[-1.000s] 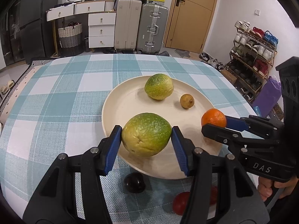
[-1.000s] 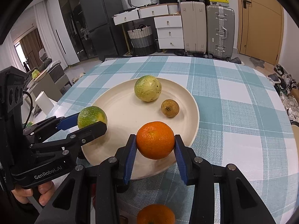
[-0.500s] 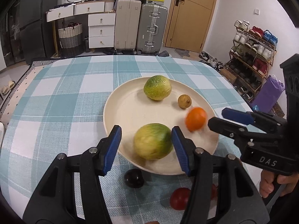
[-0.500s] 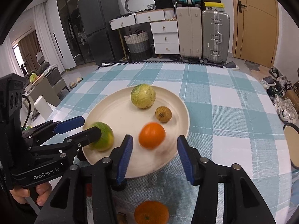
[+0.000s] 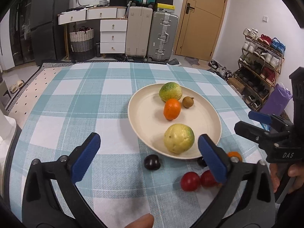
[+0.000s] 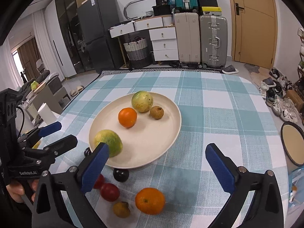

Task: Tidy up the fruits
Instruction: 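Withdraw both open tools from the plate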

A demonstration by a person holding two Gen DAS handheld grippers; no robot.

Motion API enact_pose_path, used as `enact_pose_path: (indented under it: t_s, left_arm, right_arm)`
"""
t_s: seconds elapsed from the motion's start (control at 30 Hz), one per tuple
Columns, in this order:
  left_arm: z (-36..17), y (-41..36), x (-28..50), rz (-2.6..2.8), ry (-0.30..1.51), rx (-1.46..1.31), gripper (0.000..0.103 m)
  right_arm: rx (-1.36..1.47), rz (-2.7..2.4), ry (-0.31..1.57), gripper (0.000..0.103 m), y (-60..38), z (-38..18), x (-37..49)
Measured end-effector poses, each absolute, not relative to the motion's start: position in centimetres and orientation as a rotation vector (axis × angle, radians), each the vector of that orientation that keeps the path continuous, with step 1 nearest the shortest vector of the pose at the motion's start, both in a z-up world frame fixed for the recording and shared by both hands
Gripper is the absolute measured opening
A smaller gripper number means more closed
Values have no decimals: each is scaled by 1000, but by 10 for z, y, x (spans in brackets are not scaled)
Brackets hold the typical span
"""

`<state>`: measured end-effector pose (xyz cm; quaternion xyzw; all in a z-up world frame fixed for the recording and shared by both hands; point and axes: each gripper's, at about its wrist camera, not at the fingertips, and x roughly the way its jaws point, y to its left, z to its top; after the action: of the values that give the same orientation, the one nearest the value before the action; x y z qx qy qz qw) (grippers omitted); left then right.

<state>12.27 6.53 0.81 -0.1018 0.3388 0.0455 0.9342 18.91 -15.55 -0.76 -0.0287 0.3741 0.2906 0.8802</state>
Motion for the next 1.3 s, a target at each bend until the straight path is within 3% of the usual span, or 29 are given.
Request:
enact_pose_path:
  t_s: [1.3]
  left_arm:
    - [-10,34,83,44,756,-170,102]
  right_arm:
    - [-136,600,836,103,-172,-35,154]
